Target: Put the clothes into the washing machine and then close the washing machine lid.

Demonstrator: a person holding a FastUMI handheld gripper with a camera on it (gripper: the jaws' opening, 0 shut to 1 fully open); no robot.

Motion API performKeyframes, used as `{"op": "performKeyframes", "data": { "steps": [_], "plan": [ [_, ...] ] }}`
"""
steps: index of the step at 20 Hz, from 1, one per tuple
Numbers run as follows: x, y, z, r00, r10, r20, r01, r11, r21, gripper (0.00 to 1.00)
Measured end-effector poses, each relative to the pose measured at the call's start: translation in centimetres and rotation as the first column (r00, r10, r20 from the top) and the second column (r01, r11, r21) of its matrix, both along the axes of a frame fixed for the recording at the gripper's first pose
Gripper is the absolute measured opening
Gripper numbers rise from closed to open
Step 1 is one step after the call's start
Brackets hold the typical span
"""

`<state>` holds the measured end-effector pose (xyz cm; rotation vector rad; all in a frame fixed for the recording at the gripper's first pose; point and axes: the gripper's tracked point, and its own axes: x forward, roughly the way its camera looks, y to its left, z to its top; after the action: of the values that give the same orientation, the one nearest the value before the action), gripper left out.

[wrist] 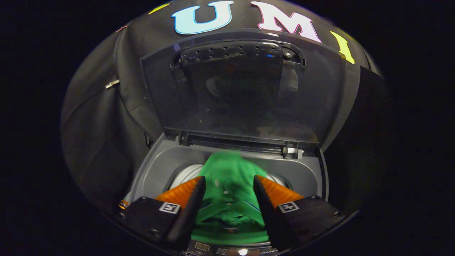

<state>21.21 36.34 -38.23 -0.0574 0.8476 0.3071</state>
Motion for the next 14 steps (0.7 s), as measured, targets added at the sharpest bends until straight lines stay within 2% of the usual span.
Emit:
{"op": "performKeyframes", "data": {
  "steps": [2,6,11,14],
  "plan": [
    [0.0,-0.8,-0.8,0.998,-0.061,-0.016,0.061,0.998,-0.006,1.00],
    [0.2,-1.0,-0.4,0.998,-0.058,-0.006,0.058,0.998,0.014,1.00],
    [0.6,-0.3,3.7,0.994,-0.030,0.104,0.022,0.997,0.080,0.99],
    [0.5,0.0,7.3,0.980,-0.005,0.197,-0.013,0.996,0.094,1.00]
  ]
}}
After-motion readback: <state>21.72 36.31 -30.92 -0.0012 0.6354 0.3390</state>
